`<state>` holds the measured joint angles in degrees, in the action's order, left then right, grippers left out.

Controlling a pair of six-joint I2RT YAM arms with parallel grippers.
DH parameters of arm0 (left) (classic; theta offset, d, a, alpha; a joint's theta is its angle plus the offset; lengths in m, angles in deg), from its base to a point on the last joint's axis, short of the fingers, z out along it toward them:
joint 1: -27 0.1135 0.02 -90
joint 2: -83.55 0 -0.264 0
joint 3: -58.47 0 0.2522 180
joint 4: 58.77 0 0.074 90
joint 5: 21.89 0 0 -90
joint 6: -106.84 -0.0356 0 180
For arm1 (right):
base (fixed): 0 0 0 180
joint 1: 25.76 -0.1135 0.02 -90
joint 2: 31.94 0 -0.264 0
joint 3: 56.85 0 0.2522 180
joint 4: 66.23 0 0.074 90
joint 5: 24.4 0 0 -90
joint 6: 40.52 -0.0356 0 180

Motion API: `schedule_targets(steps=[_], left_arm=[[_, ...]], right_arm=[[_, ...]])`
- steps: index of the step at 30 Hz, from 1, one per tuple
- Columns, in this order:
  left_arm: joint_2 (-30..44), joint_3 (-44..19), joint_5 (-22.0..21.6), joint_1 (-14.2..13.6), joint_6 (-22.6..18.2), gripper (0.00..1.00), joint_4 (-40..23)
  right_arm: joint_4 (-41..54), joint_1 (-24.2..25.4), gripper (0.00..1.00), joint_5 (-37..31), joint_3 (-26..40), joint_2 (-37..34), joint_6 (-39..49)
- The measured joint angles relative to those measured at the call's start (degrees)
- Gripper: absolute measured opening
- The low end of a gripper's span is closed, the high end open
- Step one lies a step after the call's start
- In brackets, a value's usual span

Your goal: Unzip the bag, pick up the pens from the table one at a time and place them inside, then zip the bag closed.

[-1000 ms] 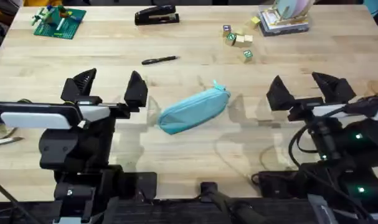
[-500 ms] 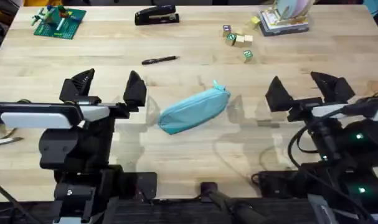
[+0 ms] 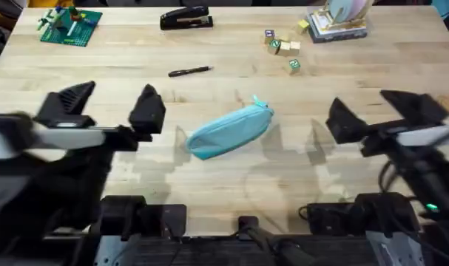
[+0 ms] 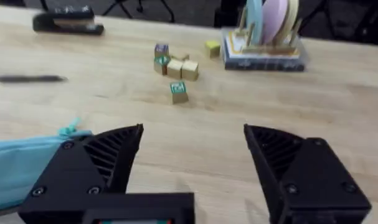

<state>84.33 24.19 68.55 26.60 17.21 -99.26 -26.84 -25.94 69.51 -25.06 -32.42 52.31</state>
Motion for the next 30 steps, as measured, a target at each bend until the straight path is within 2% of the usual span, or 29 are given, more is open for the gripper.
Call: schedule_targets(steps=[5,10,17,22,26,29,30], left_arm=[[4.46,-9.72,1.56,0.0,0.55,0.993,-6.98],[11.53,-18.64,4.5,0.0,0.71,0.993,-12.13],[22.3,-31.91,6.24,0.0,0.77,0.993,-21.92],[28.98,-38.83,6.46,0.0,0.72,0.993,-27.23],[33.62,-41.4,7.1,0.01,-0.09,0.993,-31.72],[36.34,-41.53,9.68,0.0,-3.05,0.993,-34.5],[37.5,-41.53,11.49,0.01,-5.44,0.993,-35.72]], right_arm=[[6.03,0.0,0.998,0.03,9.5,-3.94,0.0],[11.31,0.0,0.998,0.08,18.72,-9.79,-0.04],[19.45,0.0,0.998,0.21,31.29,-18.46,-0.09],[22.53,0.0,0.998,0.22,35.9,-23.46,-0.49],[22.61,0.0,0.998,0.23,37.45,-25.7,-0.71],[22.64,0.0,0.998,0.22,37.56,-25.87,-0.72],[22.64,0.0,0.998,0.23,37.56,-25.87,-0.7]])
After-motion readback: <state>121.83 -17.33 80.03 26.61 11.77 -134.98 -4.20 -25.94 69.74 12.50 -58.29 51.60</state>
